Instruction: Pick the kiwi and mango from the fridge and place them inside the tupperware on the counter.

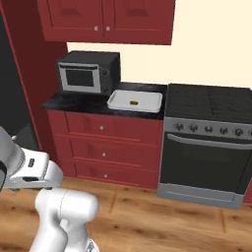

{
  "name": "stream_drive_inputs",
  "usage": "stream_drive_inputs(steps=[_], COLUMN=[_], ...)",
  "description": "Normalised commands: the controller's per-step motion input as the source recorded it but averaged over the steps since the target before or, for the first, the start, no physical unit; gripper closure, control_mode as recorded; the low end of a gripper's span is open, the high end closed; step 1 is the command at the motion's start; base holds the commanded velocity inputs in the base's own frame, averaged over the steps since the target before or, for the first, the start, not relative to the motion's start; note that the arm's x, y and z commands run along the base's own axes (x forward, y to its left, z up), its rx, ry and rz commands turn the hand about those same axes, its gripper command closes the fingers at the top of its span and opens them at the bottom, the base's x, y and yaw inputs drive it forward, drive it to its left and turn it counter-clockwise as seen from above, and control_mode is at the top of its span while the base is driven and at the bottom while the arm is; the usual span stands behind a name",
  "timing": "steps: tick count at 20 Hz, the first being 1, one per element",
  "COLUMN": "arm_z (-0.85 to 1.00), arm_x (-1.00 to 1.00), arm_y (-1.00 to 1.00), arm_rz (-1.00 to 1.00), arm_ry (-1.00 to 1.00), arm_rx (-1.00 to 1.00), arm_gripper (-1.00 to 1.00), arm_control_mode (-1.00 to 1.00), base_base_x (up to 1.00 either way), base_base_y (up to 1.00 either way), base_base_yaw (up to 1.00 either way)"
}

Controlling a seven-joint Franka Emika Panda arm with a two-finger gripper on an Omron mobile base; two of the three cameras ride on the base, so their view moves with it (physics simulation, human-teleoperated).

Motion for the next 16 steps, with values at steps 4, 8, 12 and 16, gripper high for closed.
stream_drive_inputs(steps=[4,8,12,16], arm_z=[0.00,0.00,0.00,0.00], arm_x=[0.00,0.00,0.00,0.00], arm_y=[0.00,0.00,0.00,0.00], arm_rz=[0.00,0.00,0.00,0.00], arm_ry=[0.00,0.00,0.00,0.00], arm_rx=[0.00,0.00,0.00,0.00], arm_gripper=[-1.00,-1.00,-1.00,-1.00], arm_control_mode=[1.00,1.00,1.00,1.00], base_base_x=[-0.29,0.01,0.16,0.16], base_base_y=[1.00,1.00,1.00,1.00], base_base_yaw=[0.00,0.00,0.00,0.00])
